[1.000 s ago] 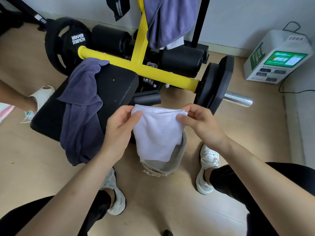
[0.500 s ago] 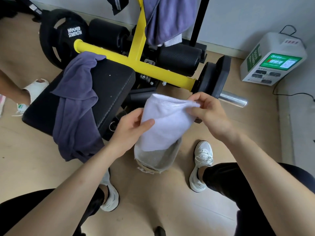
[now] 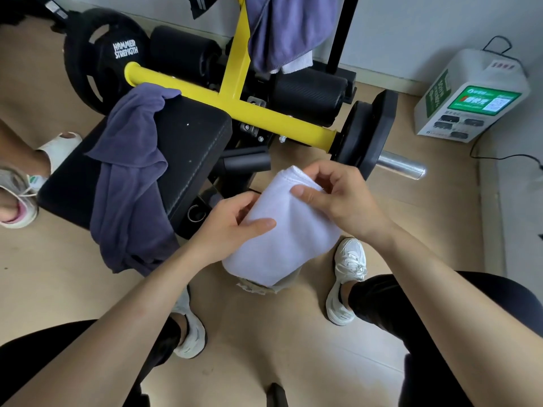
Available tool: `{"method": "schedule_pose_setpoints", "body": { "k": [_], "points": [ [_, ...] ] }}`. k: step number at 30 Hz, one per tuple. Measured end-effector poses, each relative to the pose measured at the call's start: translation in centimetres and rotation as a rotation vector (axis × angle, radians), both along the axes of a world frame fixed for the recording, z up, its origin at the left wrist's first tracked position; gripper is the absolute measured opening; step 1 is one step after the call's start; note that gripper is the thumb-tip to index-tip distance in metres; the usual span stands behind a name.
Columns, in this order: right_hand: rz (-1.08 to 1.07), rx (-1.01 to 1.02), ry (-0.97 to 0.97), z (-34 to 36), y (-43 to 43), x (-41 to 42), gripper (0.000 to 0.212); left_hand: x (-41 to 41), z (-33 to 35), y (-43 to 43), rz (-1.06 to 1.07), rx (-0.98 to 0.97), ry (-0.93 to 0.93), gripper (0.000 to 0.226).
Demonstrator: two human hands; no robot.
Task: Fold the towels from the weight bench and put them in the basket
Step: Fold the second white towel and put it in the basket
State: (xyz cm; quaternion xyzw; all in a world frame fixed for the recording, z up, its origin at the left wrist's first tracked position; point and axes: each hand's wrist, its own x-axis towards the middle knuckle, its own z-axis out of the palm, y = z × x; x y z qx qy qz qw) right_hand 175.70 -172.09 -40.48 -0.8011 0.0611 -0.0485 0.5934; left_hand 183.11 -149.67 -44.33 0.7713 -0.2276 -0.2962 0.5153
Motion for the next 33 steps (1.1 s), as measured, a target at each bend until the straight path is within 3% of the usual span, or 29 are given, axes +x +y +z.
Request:
{"method": "schedule_pose_setpoints", "body": {
  "k": [5, 10, 15, 21, 27, 33],
  "points": [
    [-0.132, 0.051, -0.095, 1.3, -1.1, -0.1, 0.009, -0.3, -2.1, 0.1, -0.019, 0.143, 0.037, 0.046],
    [-0.305, -0.006, -0.149, 1.6, -3.3, -0.1, 0.009, -0.1, -4.6, 0.3, -0.010, 0.326, -0.010, 0.023],
    [-0.449, -0.089, -0.098, 0.0, -5.6, -0.2, 0.008, 0.0, -5.6, 0.3, 0.054, 0.386, -0.001, 0.028],
    [-0.526, -0.176, 0.022, -1.8, -6.4, -0.2, 0.005, 0.1, -3.7, -0.3, 0.254, 0.236, 0.121, 0.009],
    [-0.366, -0.174, 0.084, -3.2, -3.2, -0.2, 0.008, 0.0, -0.8, -0.8, 0.402, 0.066, 0.469, 0.017],
    [-0.190, -0.163, 0.116, -4.2, 1.8, -0.6, 0.011, -0.4, 0.0, -1.3, 0.491, -0.080, 0.607, 0.020]
  ]
}}
